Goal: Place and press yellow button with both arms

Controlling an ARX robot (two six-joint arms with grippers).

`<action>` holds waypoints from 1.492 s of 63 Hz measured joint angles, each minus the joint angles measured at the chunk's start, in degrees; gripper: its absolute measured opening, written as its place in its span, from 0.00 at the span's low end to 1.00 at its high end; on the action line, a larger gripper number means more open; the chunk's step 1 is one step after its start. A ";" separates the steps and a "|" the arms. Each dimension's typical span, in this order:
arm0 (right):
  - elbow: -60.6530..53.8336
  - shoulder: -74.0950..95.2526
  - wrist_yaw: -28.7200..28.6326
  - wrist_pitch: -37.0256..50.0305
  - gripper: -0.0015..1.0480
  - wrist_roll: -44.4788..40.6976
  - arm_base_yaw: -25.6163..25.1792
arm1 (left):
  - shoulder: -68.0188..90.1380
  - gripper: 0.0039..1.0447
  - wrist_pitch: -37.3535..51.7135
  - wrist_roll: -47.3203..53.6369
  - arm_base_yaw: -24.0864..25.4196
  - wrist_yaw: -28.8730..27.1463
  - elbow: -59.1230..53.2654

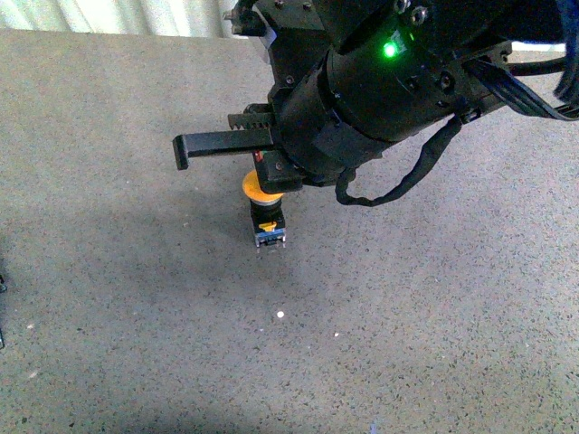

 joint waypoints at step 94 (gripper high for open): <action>-59.76 -62.14 6.08 45.77 0.01 -13.70 -22.18 | 0.00 0.01 0.00 0.00 0.00 -0.02 0.00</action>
